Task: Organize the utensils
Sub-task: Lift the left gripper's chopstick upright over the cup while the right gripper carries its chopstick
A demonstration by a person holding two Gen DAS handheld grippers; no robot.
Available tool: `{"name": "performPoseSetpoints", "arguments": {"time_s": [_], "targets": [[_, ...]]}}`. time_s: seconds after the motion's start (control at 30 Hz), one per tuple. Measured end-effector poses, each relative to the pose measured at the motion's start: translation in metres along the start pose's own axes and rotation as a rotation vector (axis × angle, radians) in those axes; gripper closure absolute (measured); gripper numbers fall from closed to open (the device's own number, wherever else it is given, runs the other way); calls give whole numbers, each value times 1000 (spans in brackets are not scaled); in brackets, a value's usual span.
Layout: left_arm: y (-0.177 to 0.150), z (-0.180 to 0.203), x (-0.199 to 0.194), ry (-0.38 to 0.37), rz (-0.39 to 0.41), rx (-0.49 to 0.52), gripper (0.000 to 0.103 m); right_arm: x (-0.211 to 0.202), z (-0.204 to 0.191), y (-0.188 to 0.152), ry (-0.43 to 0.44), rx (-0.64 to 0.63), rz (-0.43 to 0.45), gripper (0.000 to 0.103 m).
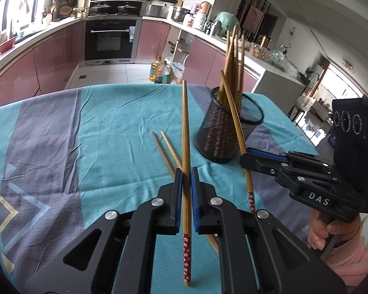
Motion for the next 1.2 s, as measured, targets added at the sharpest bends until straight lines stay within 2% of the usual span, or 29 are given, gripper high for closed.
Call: {"name": "performPoseSetpoints", "arguments": {"time_s": [0.27, 0.6, 1.2], "targets": [[15, 9, -14, -84, 30, -10, 95, -12, 5, 13, -2, 13, 48, 97], [31, 20, -31, -145, 70, -8, 96, -27, 12, 30, 10, 21, 101, 97], [84, 39, -41, -192, 156, 23, 96, -50, 22, 77, -8, -22, 206, 97]]}}
Point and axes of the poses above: each gripper's, at about its wrist camera, not at the fingertips, and x roughly the way its jaws point, z to its right, y to its top, the point moved 6 cm from there along x, roughly the way its jaws point, and after that the axes turned 8 degrees about z, right-handed, at the moved point
